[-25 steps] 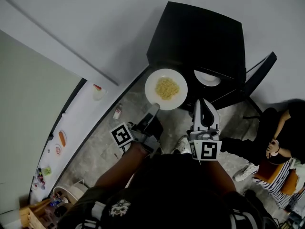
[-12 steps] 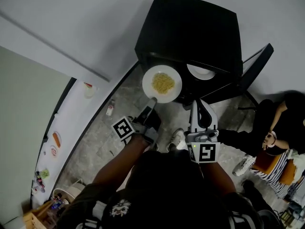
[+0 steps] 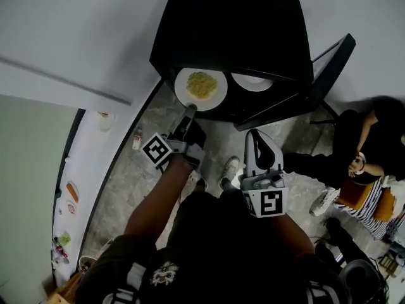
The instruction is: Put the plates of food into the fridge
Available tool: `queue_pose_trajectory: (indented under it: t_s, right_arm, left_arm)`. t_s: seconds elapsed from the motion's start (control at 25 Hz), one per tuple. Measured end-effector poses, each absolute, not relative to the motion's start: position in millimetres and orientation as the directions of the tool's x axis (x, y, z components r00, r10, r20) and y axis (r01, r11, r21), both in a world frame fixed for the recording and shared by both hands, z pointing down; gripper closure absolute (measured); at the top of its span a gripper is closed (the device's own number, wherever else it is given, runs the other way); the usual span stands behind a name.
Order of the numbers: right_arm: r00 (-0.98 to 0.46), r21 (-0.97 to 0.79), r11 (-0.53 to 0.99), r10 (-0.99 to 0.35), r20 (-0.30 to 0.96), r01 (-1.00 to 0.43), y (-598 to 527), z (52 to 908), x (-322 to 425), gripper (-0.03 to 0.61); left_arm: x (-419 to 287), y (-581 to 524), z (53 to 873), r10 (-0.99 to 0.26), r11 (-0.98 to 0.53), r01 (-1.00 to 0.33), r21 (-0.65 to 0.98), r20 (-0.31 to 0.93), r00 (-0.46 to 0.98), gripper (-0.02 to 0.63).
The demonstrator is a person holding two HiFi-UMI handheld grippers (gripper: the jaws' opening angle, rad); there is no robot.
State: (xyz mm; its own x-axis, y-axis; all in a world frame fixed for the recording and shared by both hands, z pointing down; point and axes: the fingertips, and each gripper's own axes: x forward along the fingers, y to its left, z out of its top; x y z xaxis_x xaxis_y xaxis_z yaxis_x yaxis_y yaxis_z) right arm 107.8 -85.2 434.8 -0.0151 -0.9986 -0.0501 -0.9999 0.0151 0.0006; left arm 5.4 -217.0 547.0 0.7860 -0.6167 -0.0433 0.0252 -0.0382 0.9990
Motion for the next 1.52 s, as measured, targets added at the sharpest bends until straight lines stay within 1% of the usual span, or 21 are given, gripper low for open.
queue_pose_trajectory:
  t_s: [0.24, 0.52, 0.8, 1.08, 1.24, 1.36, 1.52]
  right_arm:
    - [-0.020, -0.080, 0.021, -1.000, -0.021, -0.997, -85, 449, 106, 0.552]
    - [-0.005, -0.086, 0.004, -1.000, 0.011, -0.996, -88, 458, 116, 0.552]
    - [0.033, -0.166, -0.044, -0.997, 0.068, -0.985, -96, 479, 131, 0.552]
    - [0.050, -0.122, -0.066, -0.991, 0.127, -0.990, -113, 507, 140, 0.552]
    - [0.033, -0.155, -0.065, -0.979, 0.203, -0.986, -128, 523, 140, 0.552]
    - [0.016, -0.146, -0.051, -0.974, 0.228, -0.988, -140, 530, 137, 0.552]
    - [0.014, -0.136, -0.048, -0.970, 0.242, -0.990, -147, 533, 135, 0.552]
  left_arm:
    - [19, -234, 548, -0.658, -0.059, 0.040, 0.997, -0.070, 0.750, 0.581]
    - [31, -254, 557, -0.688, -0.075, 0.030, 0.997, -0.073, 0.722, 0.581]
    - [43, -270, 564, -0.703, -0.095, 0.021, 0.995, -0.082, 0.706, 0.581]
    - [49, -282, 567, -0.714, -0.106, 0.010, 0.994, -0.083, 0.696, 0.581]
    - [53, -287, 567, -0.718, -0.110, -0.002, 0.994, -0.078, 0.692, 0.581]
    - [57, -290, 568, -0.722, -0.113, -0.010, 0.994, -0.075, 0.687, 0.581]
    - [52, -294, 575, -0.739, -0.110, -0.072, 0.991, -0.033, 0.673, 0.580]
